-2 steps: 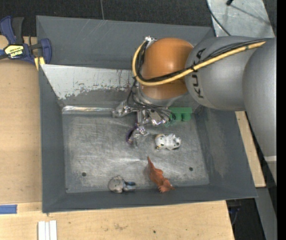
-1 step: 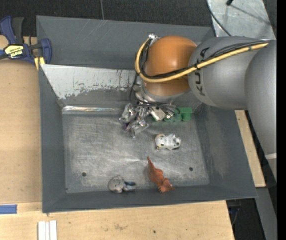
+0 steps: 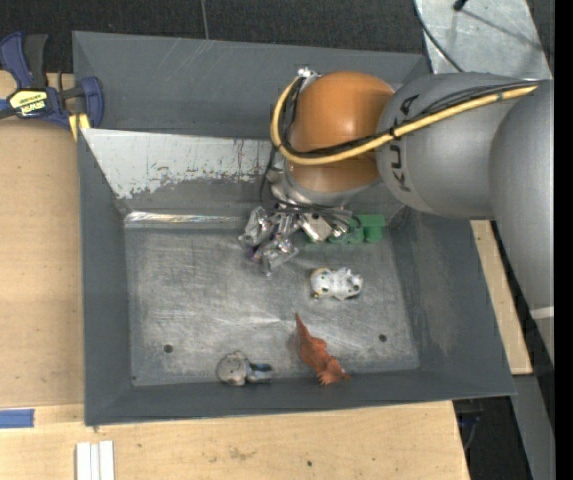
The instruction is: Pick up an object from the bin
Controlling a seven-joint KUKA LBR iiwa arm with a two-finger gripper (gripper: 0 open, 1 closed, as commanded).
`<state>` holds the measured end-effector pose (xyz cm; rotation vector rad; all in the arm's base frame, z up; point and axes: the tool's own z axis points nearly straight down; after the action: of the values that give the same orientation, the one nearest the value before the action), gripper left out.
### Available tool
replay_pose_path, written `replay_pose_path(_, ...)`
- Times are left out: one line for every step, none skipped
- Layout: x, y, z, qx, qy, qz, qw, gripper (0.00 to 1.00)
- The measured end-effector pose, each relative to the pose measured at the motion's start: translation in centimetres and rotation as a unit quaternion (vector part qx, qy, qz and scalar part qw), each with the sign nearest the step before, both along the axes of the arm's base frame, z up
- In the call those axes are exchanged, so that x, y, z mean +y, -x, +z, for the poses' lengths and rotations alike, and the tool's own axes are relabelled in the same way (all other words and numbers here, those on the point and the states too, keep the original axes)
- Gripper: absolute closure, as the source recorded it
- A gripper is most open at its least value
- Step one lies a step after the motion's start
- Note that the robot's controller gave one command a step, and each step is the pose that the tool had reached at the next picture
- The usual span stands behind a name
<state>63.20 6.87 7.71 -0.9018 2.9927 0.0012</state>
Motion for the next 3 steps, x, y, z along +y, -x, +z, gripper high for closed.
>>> replay_pose_path(0.0, -0.2, 1.9, 0.0042, 0.002, -0.002, 1.0, 1.0)
replay_pose_path(0.0, -0.1, 3.2, 0.0043, 0.001, -0.002, 1.0, 1.0)
replay_pose_path(-0.1, -0.3, 2.5, 0.006, 0.002, -0.005, 1.0, 1.0)
